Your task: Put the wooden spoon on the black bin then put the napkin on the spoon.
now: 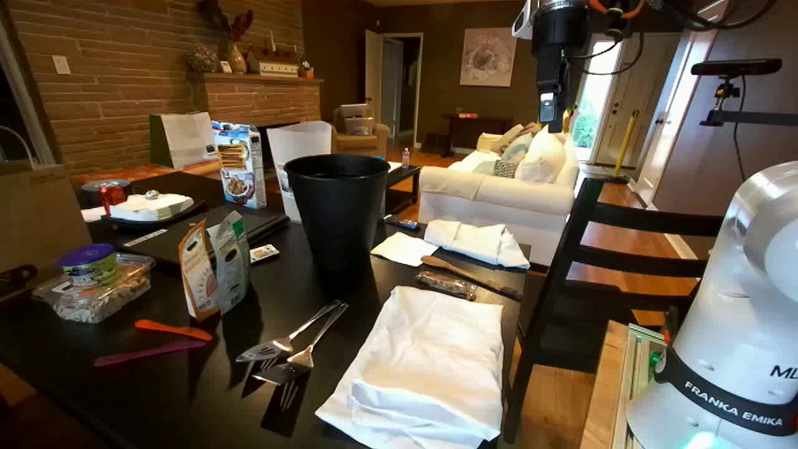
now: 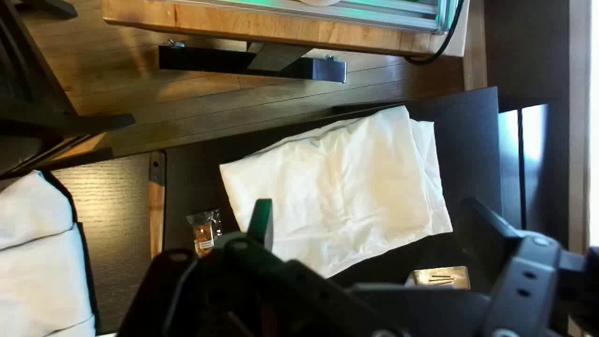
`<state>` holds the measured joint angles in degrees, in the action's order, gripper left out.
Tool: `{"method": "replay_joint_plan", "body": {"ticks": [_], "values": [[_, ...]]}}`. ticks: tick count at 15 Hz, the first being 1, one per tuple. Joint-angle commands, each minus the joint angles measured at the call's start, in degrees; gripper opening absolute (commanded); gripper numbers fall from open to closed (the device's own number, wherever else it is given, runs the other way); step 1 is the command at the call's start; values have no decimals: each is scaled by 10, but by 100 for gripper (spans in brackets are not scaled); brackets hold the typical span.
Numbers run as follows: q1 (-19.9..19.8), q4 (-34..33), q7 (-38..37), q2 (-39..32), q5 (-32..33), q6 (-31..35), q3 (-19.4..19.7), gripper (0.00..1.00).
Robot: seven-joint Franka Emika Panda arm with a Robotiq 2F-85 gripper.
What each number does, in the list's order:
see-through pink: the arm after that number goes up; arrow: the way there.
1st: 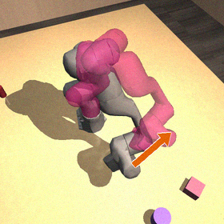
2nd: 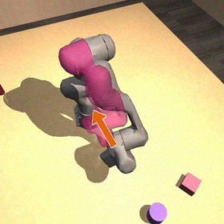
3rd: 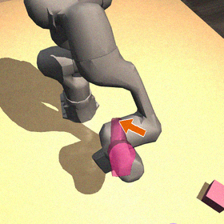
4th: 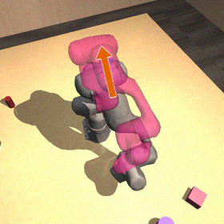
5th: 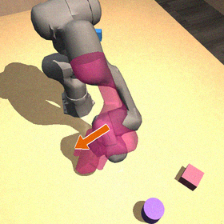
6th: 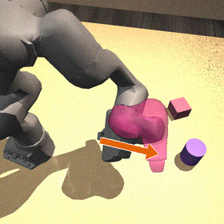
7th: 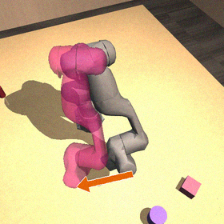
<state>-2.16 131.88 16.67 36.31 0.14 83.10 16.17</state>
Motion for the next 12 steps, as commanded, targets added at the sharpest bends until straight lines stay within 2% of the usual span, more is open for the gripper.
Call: {"method": "replay_joint_plan", "body": {"ticks": [1,8,12], "values": [[-14,-1,7,-3,-5,-1,-10,100],[-14,7,17,-11,5,-1,-7,100],[-8,45,93,-39,54,75,6,100]]}}
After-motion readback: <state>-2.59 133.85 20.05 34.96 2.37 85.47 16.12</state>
